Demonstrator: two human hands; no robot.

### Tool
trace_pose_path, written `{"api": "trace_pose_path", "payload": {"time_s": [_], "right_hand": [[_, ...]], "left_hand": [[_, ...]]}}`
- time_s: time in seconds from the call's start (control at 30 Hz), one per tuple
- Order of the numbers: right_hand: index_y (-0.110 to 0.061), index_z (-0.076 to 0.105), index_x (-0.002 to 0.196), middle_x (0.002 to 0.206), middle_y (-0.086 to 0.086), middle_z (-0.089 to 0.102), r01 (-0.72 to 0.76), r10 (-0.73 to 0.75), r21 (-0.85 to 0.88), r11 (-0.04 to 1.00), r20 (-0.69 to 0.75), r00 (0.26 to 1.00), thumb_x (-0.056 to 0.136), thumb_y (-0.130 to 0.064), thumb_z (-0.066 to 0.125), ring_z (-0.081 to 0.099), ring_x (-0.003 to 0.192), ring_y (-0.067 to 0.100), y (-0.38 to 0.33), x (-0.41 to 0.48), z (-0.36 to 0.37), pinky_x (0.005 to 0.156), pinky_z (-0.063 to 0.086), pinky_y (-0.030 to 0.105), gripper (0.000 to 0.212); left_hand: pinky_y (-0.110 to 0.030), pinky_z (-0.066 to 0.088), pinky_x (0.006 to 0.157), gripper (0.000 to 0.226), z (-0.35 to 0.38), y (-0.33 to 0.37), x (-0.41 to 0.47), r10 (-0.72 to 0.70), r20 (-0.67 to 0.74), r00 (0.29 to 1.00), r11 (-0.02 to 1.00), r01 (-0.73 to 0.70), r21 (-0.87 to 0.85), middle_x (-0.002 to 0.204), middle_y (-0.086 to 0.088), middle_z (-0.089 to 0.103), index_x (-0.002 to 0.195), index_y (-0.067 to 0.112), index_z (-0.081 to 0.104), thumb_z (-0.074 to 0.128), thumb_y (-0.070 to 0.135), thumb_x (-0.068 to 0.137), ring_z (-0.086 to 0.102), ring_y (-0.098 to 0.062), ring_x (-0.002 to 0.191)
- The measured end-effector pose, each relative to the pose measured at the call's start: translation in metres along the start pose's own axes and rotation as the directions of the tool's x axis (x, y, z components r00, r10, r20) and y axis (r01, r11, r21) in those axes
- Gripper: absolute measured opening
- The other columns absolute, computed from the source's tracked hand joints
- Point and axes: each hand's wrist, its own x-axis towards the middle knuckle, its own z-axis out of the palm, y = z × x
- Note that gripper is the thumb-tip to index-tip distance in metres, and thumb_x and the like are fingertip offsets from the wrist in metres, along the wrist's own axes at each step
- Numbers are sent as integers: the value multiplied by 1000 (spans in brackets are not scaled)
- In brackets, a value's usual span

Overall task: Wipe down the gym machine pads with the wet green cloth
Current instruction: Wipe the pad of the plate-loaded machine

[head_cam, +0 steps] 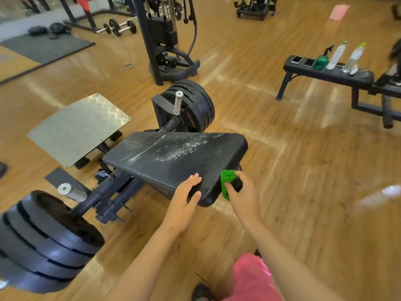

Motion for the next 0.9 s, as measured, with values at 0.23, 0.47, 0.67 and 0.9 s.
{"api": "trace_pose_path", "payload": {"time_s": [0.23,0.47,0.67,0.9], "right_hand": [[-27,67,105,101,-15,67,74,-74,6,997,143,987,85,-13,71,60,98,0,-2,-45,8,86,49,20,25],[-22,63,105,102,-6,66,-47,48,12,999,-37,998,89,-12,65,61,96,12,12,14,-4,87,51,34,19],[-20,61,106,99,-1,66,-123,118,-36,992,-124,985,92,-16,63,61,91,19,18,83,-23,81,52,38,15],[-18,61,107,97,-3,64,-154,152,-8,988,-127,980,92,-16,63,61,93,19,20,94,-24,82,52,39,15]], "left_hand": [[-6,17,110,38,4,-3,-3,24,-27,999,999,-23,45,144,27,34,136,30,44,46,23,99,22,12,137],[-4,17,108,39,3,1,-5,-15,-31,999,999,16,52,146,21,37,138,25,46,46,20,100,24,11,136],[-7,22,109,38,10,10,-5,-83,-98,992,996,86,23,144,23,40,135,28,48,47,15,99,27,12,135],[-8,26,108,42,13,18,-1,-171,-148,974,985,165,-53,139,21,46,128,25,55,50,0,95,33,11,132]]}}
